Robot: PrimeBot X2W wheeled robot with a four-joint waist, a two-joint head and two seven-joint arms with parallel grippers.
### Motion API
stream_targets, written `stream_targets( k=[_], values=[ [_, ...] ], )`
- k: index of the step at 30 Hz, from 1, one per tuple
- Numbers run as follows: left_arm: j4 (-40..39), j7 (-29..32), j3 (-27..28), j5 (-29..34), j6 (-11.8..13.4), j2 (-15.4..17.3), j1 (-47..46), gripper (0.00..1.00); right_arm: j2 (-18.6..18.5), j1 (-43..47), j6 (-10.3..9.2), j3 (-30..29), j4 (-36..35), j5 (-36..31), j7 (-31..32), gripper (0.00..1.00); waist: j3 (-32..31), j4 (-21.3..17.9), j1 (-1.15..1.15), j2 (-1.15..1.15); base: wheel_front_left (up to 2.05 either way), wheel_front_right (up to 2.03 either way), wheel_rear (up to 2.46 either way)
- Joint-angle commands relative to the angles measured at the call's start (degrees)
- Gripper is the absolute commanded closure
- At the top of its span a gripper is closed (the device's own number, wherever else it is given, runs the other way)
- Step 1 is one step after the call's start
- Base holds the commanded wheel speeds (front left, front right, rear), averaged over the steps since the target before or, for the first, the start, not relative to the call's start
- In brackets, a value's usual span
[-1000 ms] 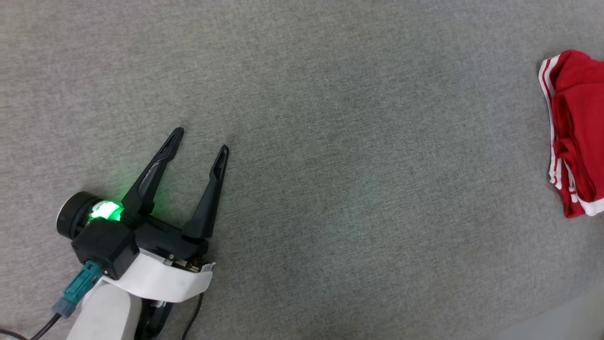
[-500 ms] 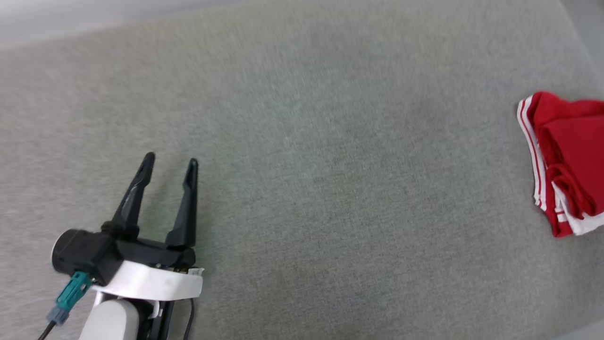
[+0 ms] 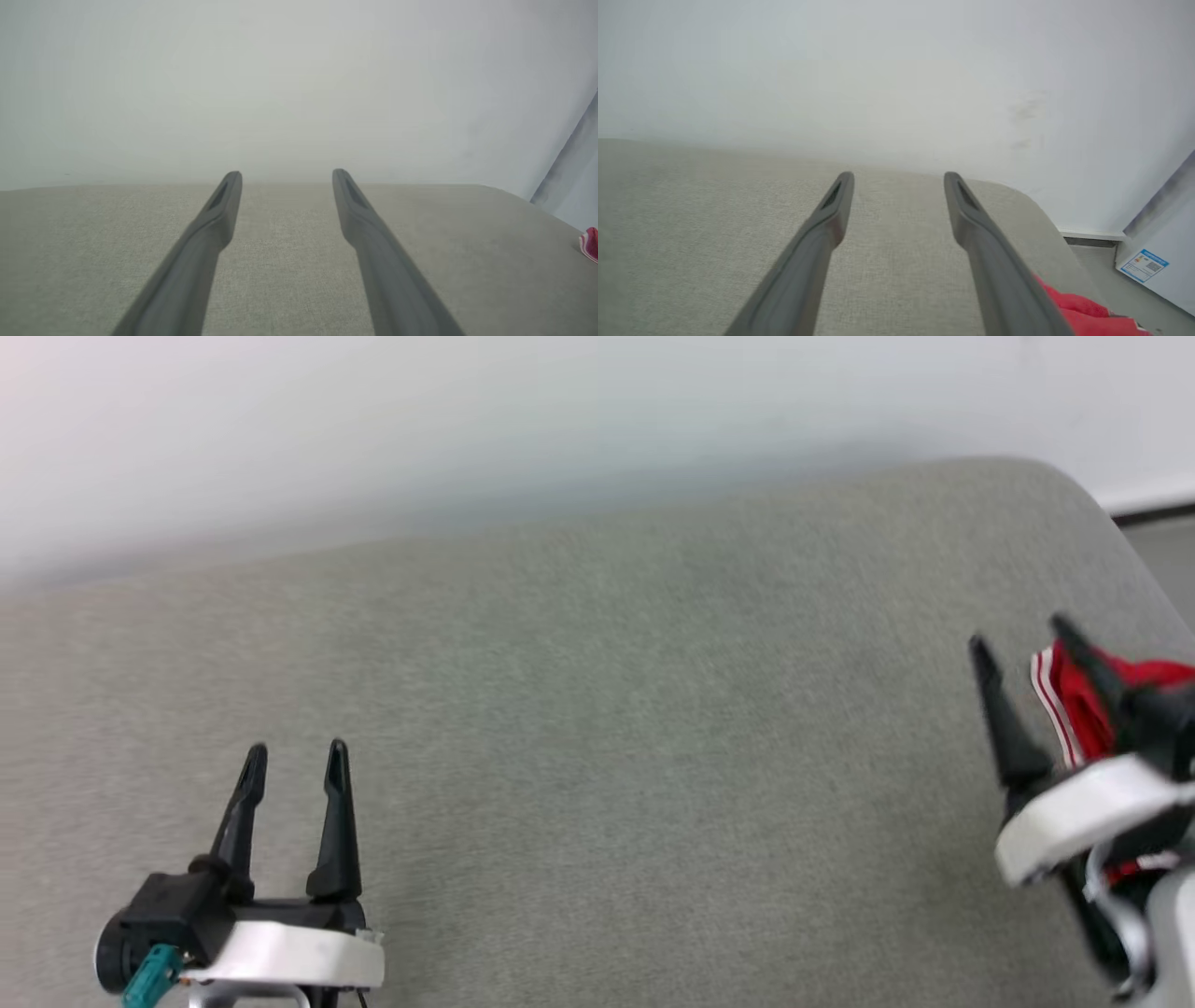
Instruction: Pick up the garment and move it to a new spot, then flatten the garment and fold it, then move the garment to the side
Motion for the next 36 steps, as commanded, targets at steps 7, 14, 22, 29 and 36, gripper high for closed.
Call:
stream_targets(
  k=[7, 14, 22, 29, 36],
  values=[
    [1.9, -0.1, 0.4, 1.2, -0.2, -1.8, 2.9, 0.0, 7.9, 9.9, -0.04, -1.1, -4.1, 1.4, -6.3, 0.0, -4.4, 4.5, 0.01, 0.0, 0.0, 0.0, 0.0],
    [2.7, -0.1, 1.8, 0.8, -0.3, -2.6, 4.6, 0.0, 11.8, 15.4, -0.04, -1.8, -4.1, 2.3, -11.3, 0.0, -6.1, 6.7, 0.01, 0.0, 0.0, 0.0, 0.0],
    [1.8, -0.1, 1.5, 0.1, -0.7, -2.8, 5.7, 0.0, 13.0, 16.5, -0.04, -1.2, -1.0, 2.1, -13.7, 0.0, -6.8, 7.7, 0.01, 0.0, 0.0, 0.0, 0.0],
    [1.2, -0.1, 2.0, -0.3, 0.3, -2.8, 5.7, 0.0, 13.3, 16.0, -0.04, -0.9, 0.4, 1.9, -14.8, 0.0, -6.7, 7.5, 0.01, 0.0, 0.0, 0.0, 0.0],
    [1.7, -0.1, 2.0, -0.8, 0.7, -2.8, 5.9, 0.0, 13.4, 15.3, -0.04, -0.8, 1.0, 2.8, -15.8, 0.0, -6.9, 7.0, 0.01, 0.0, 0.0, 0.0, 0.0]
  ],
)
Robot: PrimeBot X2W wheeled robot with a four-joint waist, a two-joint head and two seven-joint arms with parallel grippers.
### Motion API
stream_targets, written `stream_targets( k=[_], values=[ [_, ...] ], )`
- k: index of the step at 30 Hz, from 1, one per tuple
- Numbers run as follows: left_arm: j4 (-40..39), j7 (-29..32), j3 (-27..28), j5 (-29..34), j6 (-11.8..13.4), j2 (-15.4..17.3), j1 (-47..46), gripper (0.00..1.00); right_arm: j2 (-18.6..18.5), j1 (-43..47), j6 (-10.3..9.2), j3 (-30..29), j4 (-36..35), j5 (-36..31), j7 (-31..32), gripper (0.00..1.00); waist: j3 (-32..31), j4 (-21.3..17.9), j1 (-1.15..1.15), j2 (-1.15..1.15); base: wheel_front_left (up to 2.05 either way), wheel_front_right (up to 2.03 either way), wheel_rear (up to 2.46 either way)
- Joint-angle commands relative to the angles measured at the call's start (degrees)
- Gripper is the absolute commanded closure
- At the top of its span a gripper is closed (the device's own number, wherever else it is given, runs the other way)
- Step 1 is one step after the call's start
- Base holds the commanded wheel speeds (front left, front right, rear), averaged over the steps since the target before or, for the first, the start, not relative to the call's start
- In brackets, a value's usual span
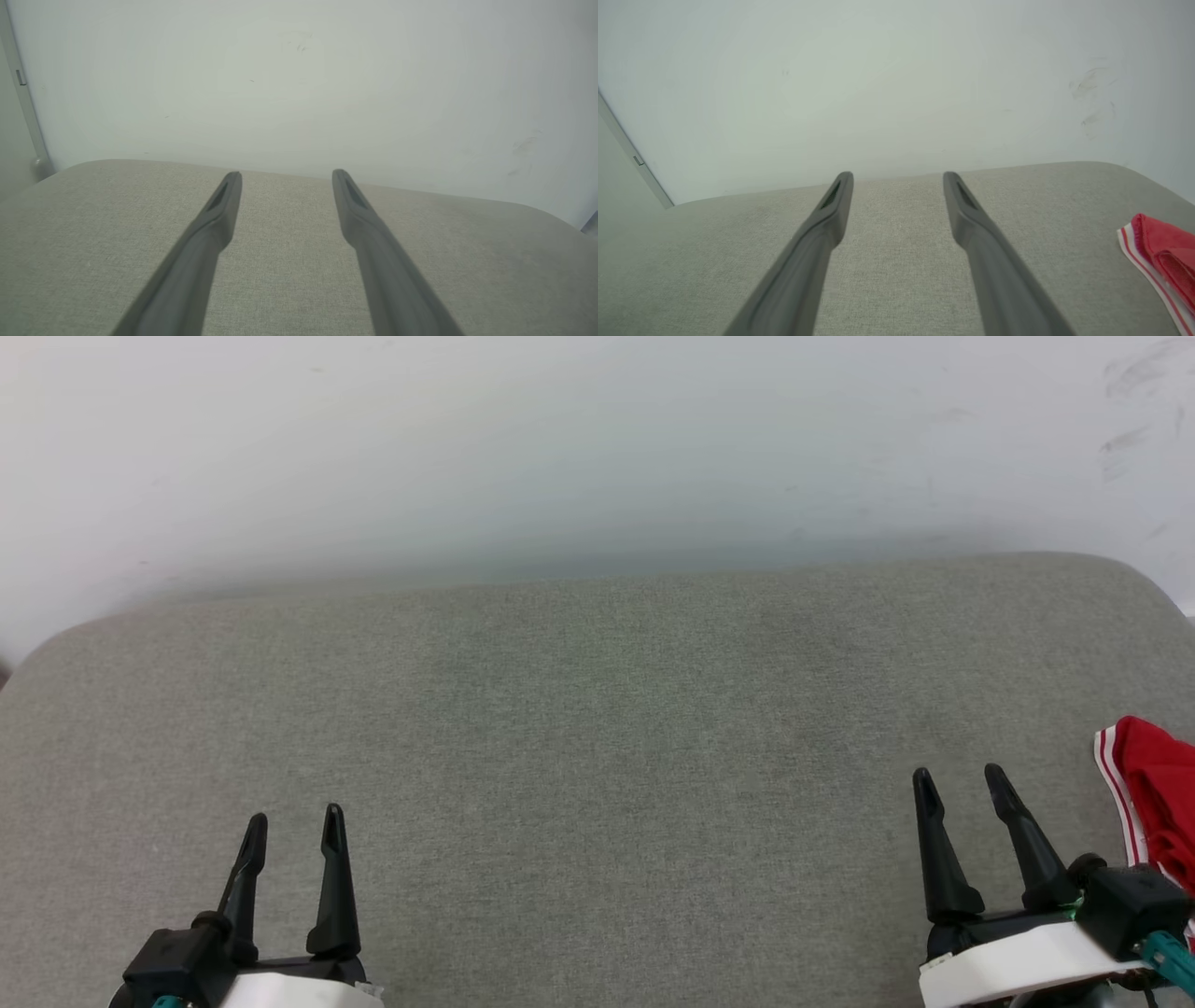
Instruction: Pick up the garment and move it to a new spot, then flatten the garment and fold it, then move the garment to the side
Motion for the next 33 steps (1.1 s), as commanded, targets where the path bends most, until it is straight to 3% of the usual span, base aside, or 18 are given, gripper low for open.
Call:
stream_targets(
  k=[1, 6, 7, 11, 33],
  values=[
    [0.2, -0.1, -0.2, -0.4, 0.2, -0.1, 0.4, 0.0, 0.3, -0.6, -0.04, -0.3, 0.1, 1.5, -0.6, 0.0, -0.1, -0.1, 0.0, 0.0, 0.0, 0.0, 0.0],
    [0.3, -0.1, -0.4, -1.1, 0.3, -0.1, 0.4, 0.0, 0.3, -0.4, -0.04, 0.1, 0.2, 1.3, -0.8, 0.0, -0.3, -0.2, 0.0, 0.0, 0.0, 0.0, 0.0],
    [0.2, 0.0, -0.3, -1.0, 0.1, 0.0, 0.0, 1.0, 0.1, 0.0, 0.0, 0.1, 0.2, 1.6, -0.7, 1.0, -0.3, -0.2, 0.0, 0.0, 0.0, 0.0, 0.0],
    [2.1, 0.4, -0.2, -1.5, 0.0, -0.1, 0.3, 1.0, 0.1, 0.7, 0.0, 0.2, 1.7, 2.1, -0.6, 1.0, -0.3, -0.2, 0.0, 0.0, 0.0, 0.0, 0.0],
    [5.5, 6.6, 0.7, -23.9, -0.6, -0.1, -3.4, 1.0, -1.2, -2.1, -0.01, -0.6, 4.8, 26.3, 3.5, 1.0, -0.3, 0.4, 0.0, 0.0, 0.0, 0.0, 0.0]
  ],
)
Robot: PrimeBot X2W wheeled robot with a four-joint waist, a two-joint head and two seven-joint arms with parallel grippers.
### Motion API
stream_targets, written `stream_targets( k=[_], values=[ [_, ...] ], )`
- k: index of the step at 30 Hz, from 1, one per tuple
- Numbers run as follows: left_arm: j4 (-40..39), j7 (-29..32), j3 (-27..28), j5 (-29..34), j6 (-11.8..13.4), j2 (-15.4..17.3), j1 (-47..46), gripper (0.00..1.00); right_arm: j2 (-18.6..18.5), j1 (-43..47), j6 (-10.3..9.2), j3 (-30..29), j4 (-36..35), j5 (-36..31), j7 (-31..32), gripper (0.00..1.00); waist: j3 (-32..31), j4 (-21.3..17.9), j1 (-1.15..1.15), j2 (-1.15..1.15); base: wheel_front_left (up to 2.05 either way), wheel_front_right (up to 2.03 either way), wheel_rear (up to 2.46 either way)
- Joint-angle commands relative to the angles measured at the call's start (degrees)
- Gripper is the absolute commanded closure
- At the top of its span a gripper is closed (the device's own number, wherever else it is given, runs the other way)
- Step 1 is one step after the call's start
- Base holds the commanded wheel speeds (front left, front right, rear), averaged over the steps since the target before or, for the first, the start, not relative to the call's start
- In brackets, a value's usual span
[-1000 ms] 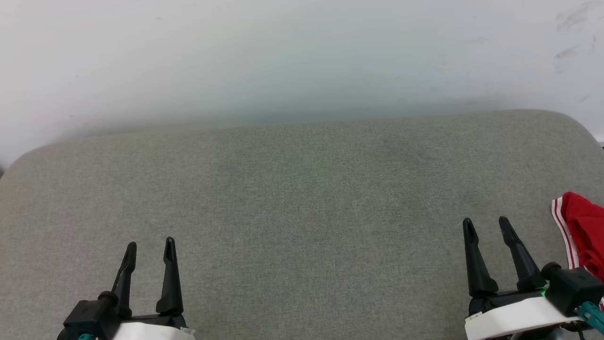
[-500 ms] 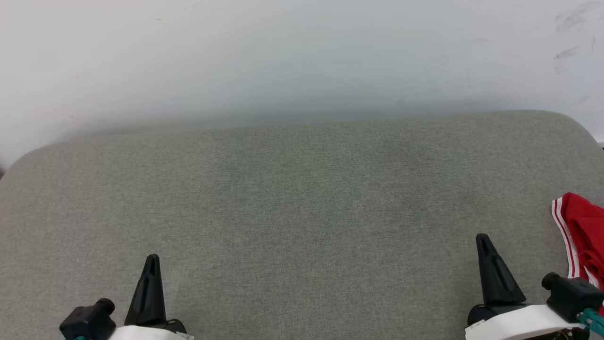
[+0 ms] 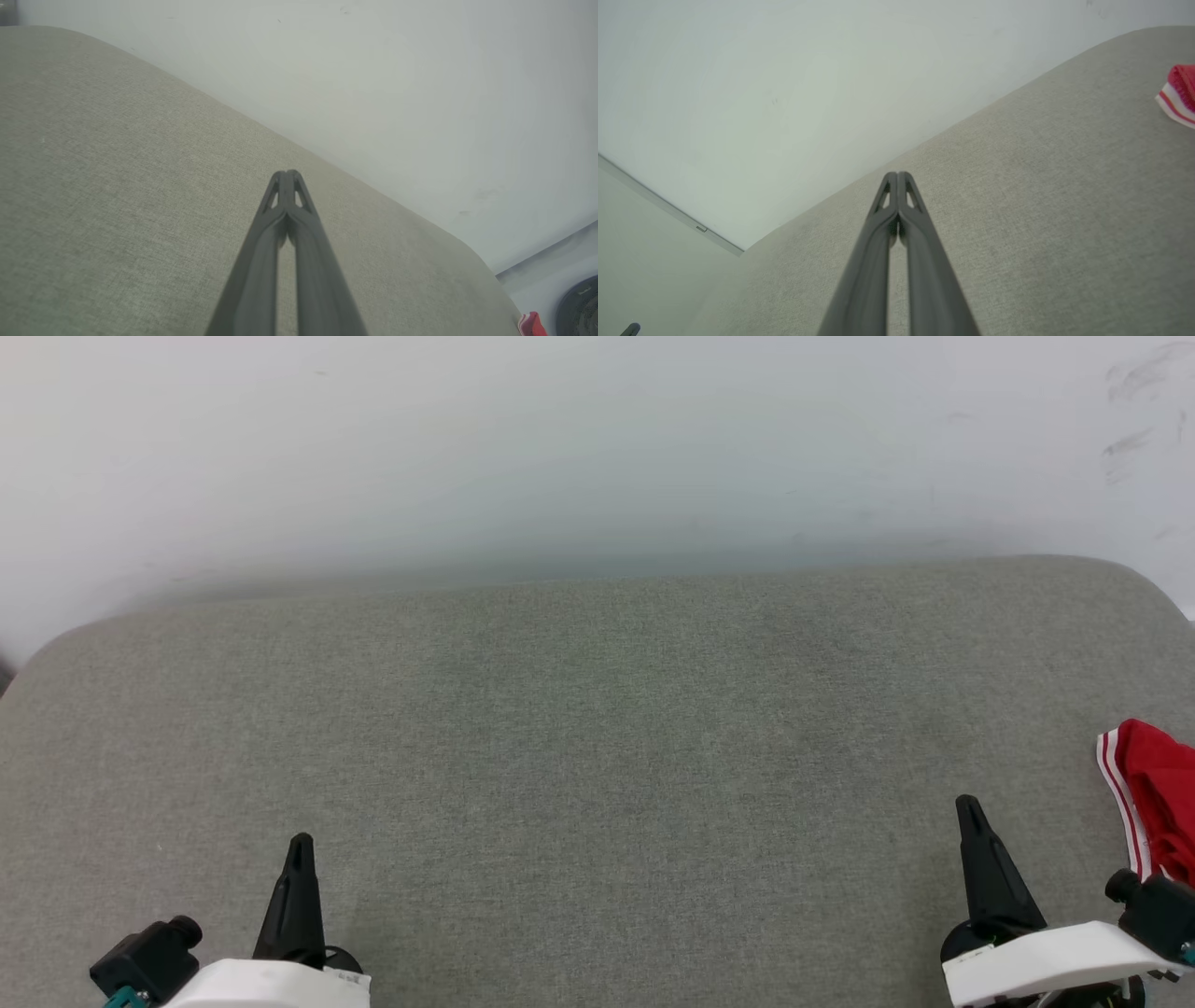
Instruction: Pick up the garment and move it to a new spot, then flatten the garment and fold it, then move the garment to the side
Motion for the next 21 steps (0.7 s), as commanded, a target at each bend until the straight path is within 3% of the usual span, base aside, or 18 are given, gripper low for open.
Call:
stream_targets(
  k=[1, 21],
  values=[
    [-0.5, 0.5, 0.3, -1.9, -0.1, 0.1, -1.9, 1.0, -0.6, -2.0, -0.01, -0.2, -0.4, 2.1, 0.3, 1.0, 0.0, 0.0, 0.0, 0.0, 0.0, 0.0, 0.0],
    [1.8, 4.6, 0.9, -17.0, -0.5, 0.1, -4.3, 1.0, -1.0, -3.9, -0.01, -1.3, 1.7, 17.8, 3.5, 1.0, 0.0, 0.5, 0.0, 0.0, 0.0, 0.0, 0.0]
  ],
)
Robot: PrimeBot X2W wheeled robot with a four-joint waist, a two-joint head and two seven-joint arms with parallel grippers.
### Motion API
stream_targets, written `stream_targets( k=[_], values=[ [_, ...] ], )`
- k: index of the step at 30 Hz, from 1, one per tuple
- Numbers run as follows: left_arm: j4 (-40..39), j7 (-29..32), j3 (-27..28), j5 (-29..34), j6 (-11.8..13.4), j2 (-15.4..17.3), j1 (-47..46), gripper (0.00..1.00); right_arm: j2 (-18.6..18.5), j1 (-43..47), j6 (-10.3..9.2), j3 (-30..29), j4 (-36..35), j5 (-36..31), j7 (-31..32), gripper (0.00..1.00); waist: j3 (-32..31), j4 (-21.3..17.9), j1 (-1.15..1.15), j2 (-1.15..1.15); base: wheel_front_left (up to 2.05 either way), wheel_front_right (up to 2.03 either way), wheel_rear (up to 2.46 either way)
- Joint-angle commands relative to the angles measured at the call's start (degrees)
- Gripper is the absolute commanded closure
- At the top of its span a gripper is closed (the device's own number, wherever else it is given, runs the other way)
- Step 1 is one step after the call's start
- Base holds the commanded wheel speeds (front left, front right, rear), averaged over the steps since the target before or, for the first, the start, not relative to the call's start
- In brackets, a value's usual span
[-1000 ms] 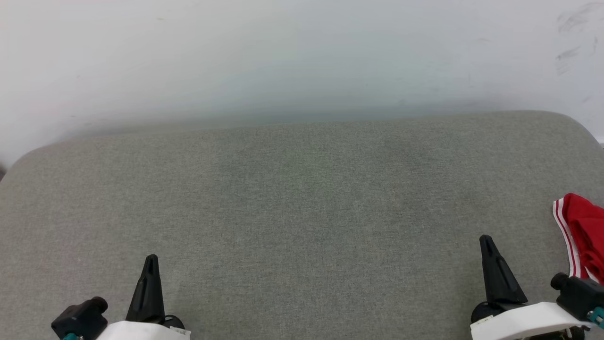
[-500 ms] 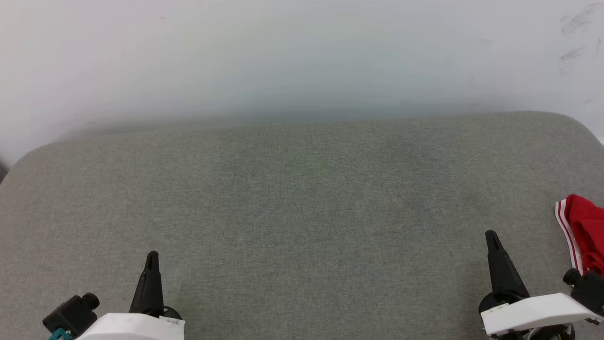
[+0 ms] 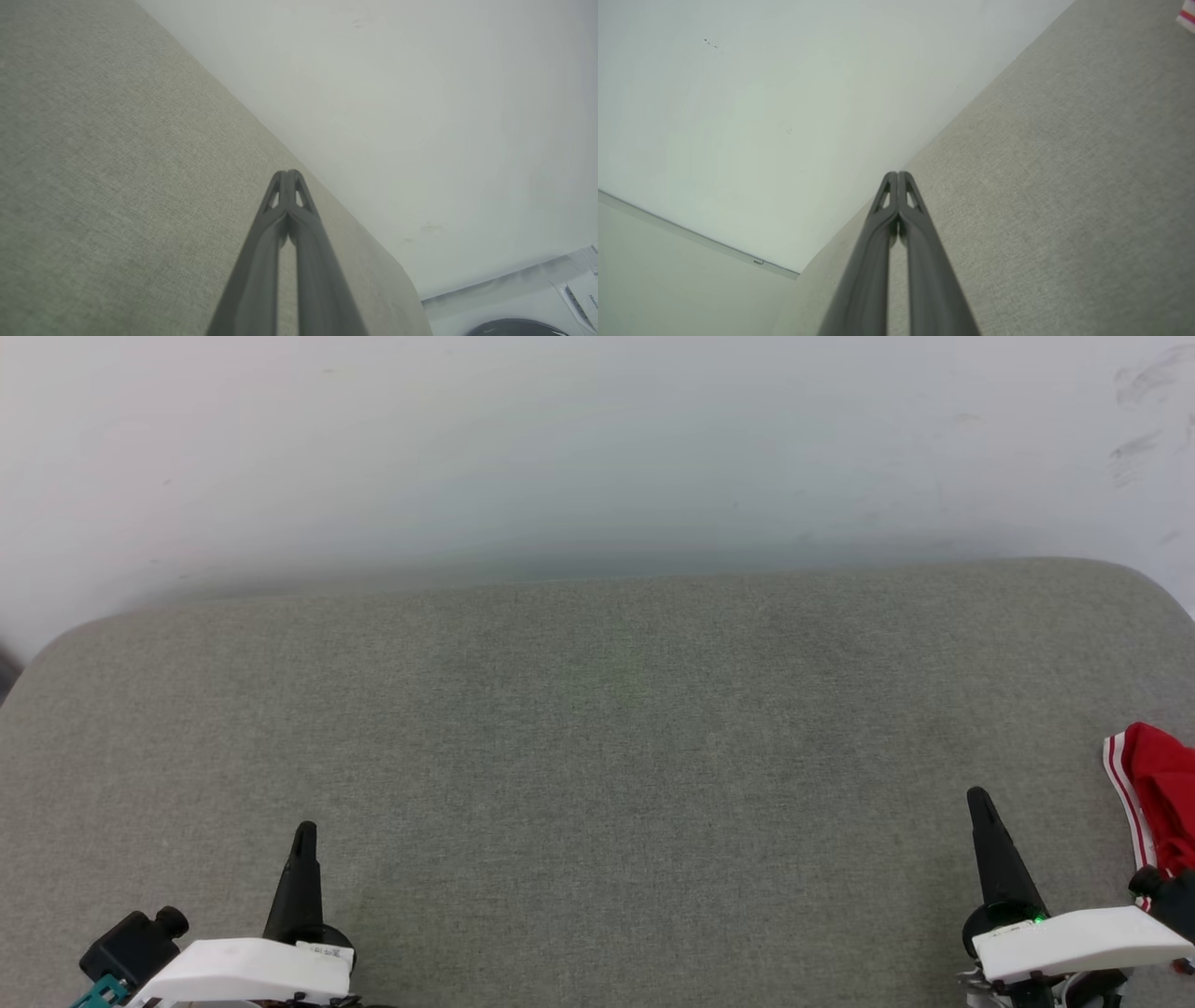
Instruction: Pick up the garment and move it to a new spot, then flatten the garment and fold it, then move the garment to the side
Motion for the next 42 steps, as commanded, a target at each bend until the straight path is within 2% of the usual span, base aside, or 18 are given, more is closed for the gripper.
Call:
stream_targets(
  k=[1, 42],
  values=[
    [-0.2, 0.4, 0.3, -1.7, -0.2, 0.1, -1.4, 1.0, -0.5, -1.9, -0.01, -0.3, -0.3, 1.8, 0.4, 1.0, 0.0, 0.0, 0.0, 0.0, 0.0, 0.0, 0.0],
    [3.3, 6.8, 1.2, -24.5, -0.8, 0.1, -5.2, 1.0, -0.4, -4.6, -0.03, -2.8, 3.1, 25.0, 5.9, 1.0, 0.0, 1.0, 0.0, 0.0, 0.0, 0.0, 0.0]
  ],
)
